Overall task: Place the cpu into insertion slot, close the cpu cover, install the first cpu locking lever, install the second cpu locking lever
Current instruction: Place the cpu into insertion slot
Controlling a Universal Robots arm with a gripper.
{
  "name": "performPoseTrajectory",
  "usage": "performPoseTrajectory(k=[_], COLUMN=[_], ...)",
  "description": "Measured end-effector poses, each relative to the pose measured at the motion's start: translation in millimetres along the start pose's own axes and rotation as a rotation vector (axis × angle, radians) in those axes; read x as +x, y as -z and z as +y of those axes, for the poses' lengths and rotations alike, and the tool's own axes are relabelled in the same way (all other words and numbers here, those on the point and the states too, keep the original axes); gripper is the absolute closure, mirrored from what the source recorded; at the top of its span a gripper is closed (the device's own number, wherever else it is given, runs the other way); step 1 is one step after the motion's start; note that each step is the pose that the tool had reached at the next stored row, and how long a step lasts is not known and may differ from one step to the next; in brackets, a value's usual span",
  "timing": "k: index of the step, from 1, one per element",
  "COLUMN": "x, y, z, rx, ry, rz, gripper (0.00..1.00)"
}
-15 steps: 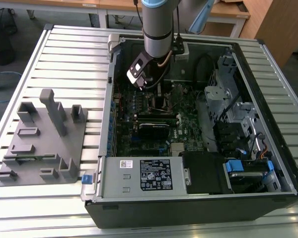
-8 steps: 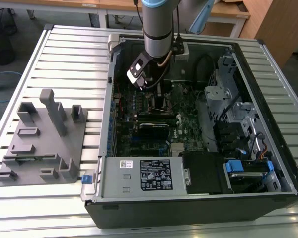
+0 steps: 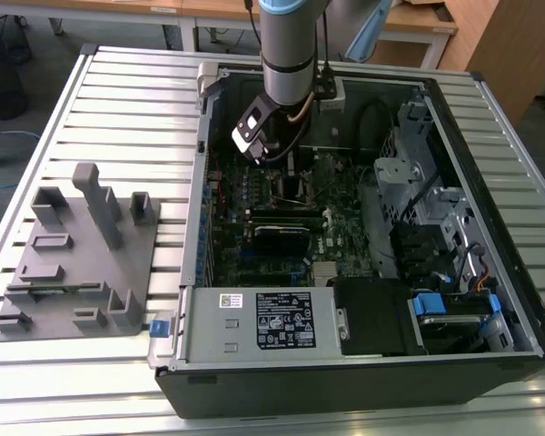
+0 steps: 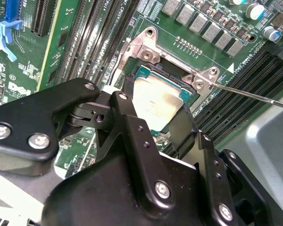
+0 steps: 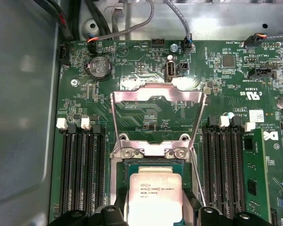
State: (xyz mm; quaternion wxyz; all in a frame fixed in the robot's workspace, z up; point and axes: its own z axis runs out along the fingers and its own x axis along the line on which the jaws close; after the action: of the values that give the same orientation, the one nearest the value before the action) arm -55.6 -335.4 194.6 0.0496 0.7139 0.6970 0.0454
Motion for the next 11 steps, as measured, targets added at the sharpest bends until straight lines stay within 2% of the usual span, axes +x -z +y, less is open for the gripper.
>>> performPoseTrajectory(k=[11], x=[0.7], y=[-1.4], z=[-0.2], rx=[0.0001], ry=[-0.010], rz=[-0.0015], gripper=[0.46])
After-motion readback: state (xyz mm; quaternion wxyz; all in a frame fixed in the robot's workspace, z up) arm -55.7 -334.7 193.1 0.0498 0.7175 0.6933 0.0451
